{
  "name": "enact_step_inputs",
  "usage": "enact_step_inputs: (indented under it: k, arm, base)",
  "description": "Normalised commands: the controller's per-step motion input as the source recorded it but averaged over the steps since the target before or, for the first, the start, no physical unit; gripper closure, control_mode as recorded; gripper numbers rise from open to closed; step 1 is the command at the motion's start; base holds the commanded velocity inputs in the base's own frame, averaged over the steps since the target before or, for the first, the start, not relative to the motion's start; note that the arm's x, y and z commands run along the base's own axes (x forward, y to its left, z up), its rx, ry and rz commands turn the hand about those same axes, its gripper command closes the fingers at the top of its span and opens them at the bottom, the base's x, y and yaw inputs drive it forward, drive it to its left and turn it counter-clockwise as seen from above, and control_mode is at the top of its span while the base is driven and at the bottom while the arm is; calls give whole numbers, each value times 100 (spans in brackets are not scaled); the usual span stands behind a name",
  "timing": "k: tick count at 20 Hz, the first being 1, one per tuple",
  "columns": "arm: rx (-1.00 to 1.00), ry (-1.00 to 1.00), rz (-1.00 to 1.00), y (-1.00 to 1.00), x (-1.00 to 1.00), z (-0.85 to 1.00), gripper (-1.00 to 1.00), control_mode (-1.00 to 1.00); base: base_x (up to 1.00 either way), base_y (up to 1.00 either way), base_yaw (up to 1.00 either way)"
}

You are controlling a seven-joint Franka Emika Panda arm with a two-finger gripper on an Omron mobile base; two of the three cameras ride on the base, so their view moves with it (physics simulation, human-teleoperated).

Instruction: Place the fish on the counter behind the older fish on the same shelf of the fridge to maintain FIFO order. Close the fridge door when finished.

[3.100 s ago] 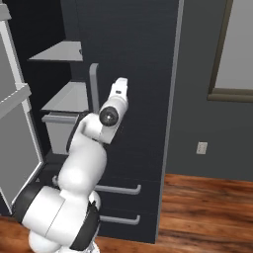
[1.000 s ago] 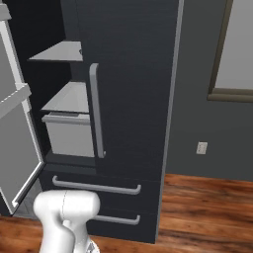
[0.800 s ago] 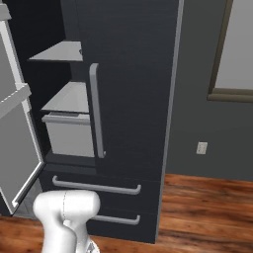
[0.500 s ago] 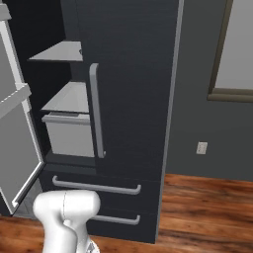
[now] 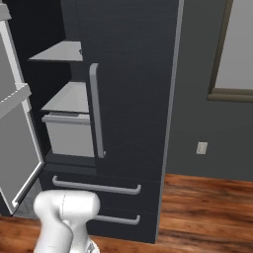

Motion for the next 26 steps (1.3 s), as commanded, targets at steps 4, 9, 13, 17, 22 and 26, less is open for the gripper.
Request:
enact_step_inputs:
  k: [4, 9, 13, 17, 22, 26]
  arm:
    - [-10, 0, -28, 100, 31, -20, -100, -100]
    - [-2, 0, -38, 87, 47, -17, -100, -100]
    - [0, 0, -37, 74, 62, -30, -100, -100]
    - [0, 0, -34, 77, 69, -35, -100, -100]
    - [0, 3, -26, 37, 85, -23, -100, -100]
    - [2, 8, -18, -7, 93, -10, -100, -100]
  base:
    - [0, 0, 0]
    - [0, 0, 0]
    - [0, 0, 0]
    - [0, 0, 0]
    - [0, 0, 0]
    - [0, 0, 0]
